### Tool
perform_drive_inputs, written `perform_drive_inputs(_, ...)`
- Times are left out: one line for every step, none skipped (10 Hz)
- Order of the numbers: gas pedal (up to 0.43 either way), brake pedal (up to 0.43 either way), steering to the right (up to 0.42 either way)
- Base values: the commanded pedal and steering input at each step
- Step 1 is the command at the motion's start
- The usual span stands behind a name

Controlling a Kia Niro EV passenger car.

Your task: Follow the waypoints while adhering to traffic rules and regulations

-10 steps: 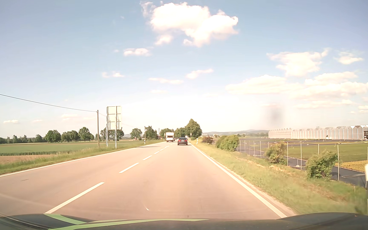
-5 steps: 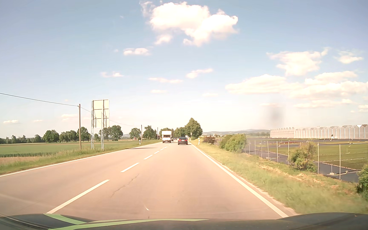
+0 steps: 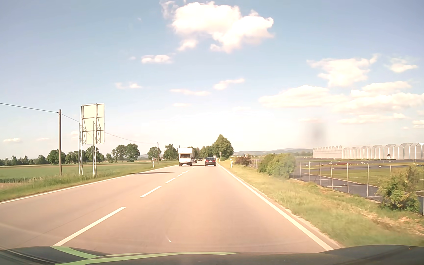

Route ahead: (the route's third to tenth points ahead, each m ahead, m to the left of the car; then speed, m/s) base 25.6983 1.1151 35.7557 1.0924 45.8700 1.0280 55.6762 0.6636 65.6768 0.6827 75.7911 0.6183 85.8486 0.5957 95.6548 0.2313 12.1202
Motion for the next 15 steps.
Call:
perform_drive_inputs(0.067, 0.0, 0.0)
perform_drive_inputs(0.067, 0.0, 0.0)
perform_drive_inputs(0.067, 0.0, 0.0)
perform_drive_inputs(0.067, 0.0, 0.0)
perform_drive_inputs(0.067, 0.0, 0.0)
perform_drive_inputs(0.067, 0.0, 0.0)
perform_drive_inputs(0.079, 0.0, 0.0)
perform_drive_inputs(0.079, 0.0, 0.0)
perform_drive_inputs(0.079, 0.0, 0.0)
perform_drive_inputs(0.087, 0.0, -0.001)
perform_drive_inputs(0.087, 0.0, -0.001)
perform_drive_inputs(0.098, 0.0, -0.001)
perform_drive_inputs(0.098, 0.0, -0.001)
perform_drive_inputs(0.098, 0.0, -0.001)
perform_drive_inputs(0.11, 0.0, -0.001)
